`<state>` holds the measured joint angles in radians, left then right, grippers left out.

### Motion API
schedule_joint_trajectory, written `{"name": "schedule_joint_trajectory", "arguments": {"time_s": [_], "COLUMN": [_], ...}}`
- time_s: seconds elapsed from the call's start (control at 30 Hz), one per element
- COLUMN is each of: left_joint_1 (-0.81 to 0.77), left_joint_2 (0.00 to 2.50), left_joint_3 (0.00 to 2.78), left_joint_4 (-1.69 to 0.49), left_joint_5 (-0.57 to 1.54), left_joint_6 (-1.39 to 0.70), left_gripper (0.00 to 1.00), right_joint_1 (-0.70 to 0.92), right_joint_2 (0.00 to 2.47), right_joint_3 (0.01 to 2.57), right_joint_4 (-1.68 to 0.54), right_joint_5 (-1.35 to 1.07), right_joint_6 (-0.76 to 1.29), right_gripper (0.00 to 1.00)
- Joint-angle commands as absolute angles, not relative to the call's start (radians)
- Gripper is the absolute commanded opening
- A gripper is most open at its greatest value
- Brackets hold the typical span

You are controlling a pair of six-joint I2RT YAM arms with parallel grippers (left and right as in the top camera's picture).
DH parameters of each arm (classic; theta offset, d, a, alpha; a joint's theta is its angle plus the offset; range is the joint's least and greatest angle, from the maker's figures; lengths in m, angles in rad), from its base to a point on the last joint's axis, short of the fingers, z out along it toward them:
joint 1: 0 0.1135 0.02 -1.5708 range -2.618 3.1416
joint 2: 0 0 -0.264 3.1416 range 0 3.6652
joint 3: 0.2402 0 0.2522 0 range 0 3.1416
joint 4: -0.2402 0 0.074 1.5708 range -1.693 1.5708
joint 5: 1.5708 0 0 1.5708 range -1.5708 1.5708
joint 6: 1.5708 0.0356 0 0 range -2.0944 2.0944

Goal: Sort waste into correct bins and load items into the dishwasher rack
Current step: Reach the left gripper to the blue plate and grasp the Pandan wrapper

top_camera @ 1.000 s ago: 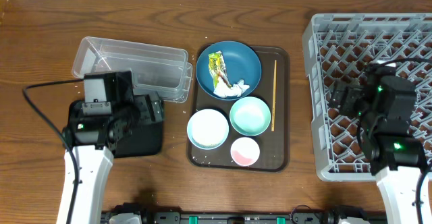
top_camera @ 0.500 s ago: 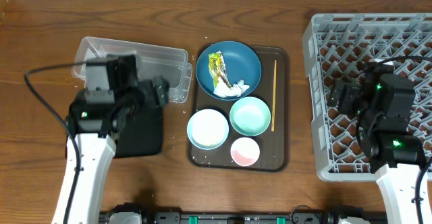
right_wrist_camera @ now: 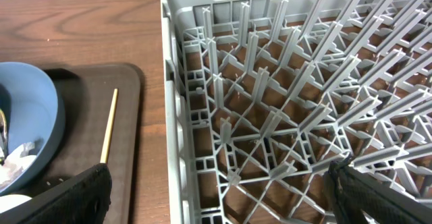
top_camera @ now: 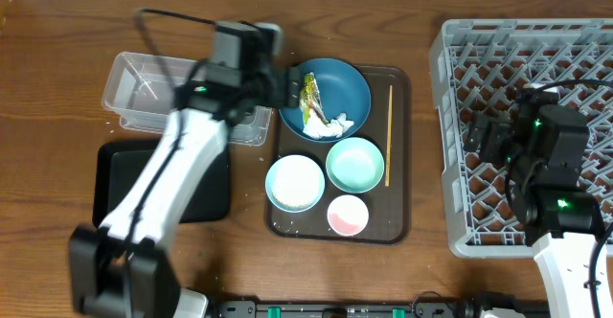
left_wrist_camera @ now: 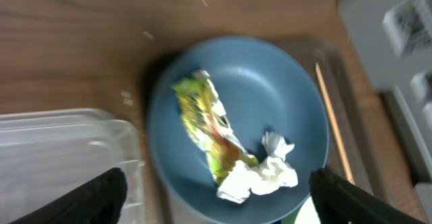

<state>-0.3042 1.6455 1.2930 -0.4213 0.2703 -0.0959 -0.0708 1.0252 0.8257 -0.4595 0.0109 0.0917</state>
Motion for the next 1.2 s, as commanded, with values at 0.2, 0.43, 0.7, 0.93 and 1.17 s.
{"name": "schedule_joint_trajectory", "arguments": {"time_s": [0.2,0.43,0.7,0.93,1.17], "left_joint_1": [-0.393,-0.397,-0.407,-0.430,-0.427], "left_joint_2": [1.839,1.901,1.922,1.936,1.910], "left_joint_3": [1.307,1.307,1.305,1.299,1.301], "left_joint_4": [-0.394,-0.377,-0.338,-0.336,-0.333], "left_joint_5": [0.256,0.257,0.257,0.257,0.255], "left_joint_6": [-0.075,-0.076,-0.076,-0.076,-0.076], "left_gripper": [0.80,0.66,0.59,0.46,0.21], "right_joint_1": [-0.092,-0.092,-0.092,-0.092,-0.092], "right_joint_2": [1.015,1.015,1.015,1.015,1.015], "right_joint_3": [0.849,0.849,0.849,0.849,0.849], "right_joint_4": [-0.461,-0.461,-0.461,-0.461,-0.460], "right_joint_5": [0.003,0.003,0.003,0.003,0.003], "right_joint_6": [0.100,0.100,0.100,0.100,0.100], "right_gripper": [0.99,0.99,0.99,0.99,0.99]}}
